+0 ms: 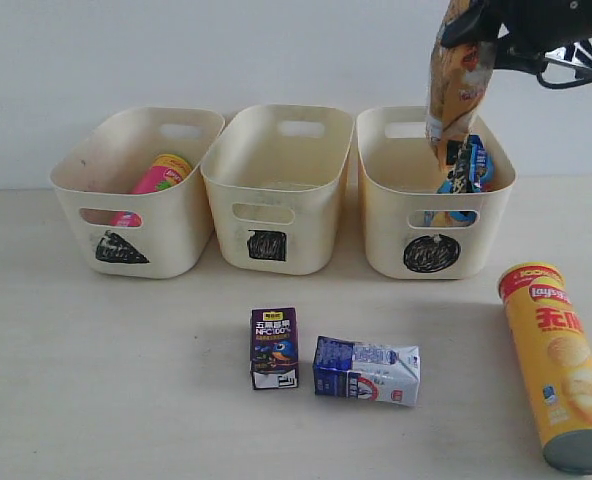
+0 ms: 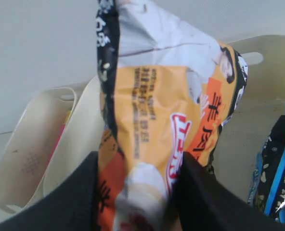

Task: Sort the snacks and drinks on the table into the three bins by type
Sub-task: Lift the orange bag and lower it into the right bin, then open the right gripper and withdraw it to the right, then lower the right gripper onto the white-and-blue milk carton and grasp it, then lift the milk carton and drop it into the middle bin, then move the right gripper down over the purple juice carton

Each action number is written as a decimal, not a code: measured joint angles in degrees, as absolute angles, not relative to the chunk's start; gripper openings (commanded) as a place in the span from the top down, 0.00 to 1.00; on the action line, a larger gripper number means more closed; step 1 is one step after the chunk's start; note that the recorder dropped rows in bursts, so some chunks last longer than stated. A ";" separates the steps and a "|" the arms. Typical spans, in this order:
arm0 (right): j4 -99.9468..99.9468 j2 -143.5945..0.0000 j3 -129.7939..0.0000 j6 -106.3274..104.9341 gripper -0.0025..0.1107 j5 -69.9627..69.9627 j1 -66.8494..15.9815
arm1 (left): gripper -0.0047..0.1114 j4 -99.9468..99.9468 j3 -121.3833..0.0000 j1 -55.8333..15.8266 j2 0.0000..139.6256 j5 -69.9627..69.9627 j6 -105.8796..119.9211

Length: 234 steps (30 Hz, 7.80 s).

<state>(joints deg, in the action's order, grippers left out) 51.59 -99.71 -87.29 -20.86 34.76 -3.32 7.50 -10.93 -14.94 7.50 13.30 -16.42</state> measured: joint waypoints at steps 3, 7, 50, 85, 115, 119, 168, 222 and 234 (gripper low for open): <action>52.48 -102.09 -87.29 -20.95 0.98 32.97 -3.32 | 0.92 7.50 -10.93 -14.94 7.50 13.30 -16.42; 53.65 -105.04 -87.29 -20.95 0.98 32.07 -3.32 | 0.92 7.50 -10.93 -14.94 7.50 13.30 -16.42; 46.69 -97.63 -87.29 -25.61 0.98 37.22 0.52 | 0.92 7.50 -10.93 -14.94 7.50 13.30 -16.42; 23.82 -63.04 -49.90 -16.67 0.98 54.76 0.63 | 0.92 7.50 -10.93 -14.94 7.50 13.30 -16.42; 12.19 -96.41 -69.83 -23.44 0.29 54.56 -28.88 | 0.92 7.50 -10.93 -14.94 7.50 13.30 -16.42; 11.38 -105.07 -74.37 -30.08 0.29 55.17 -30.87 | 0.92 7.50 -10.93 -14.94 7.50 13.30 -16.42; 9.25 -101.98 -97.29 -19.57 0.98 52.57 -31.39 | 0.92 7.50 -10.93 -14.94 7.50 13.30 -16.42; 9.81 -112.57 -99.79 -11.11 0.70 19.73 -31.39 | 0.92 7.50 -10.93 -14.94 7.50 13.30 -16.42; 9.81 -104.61 -99.79 -8.88 0.98 48.16 -31.39 | 0.92 7.50 -10.93 -14.94 7.50 13.30 -16.42</action>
<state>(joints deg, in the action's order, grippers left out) 9.81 -104.61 -99.79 -8.88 48.16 -31.39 7.50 -10.93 -14.94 7.50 13.30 -16.42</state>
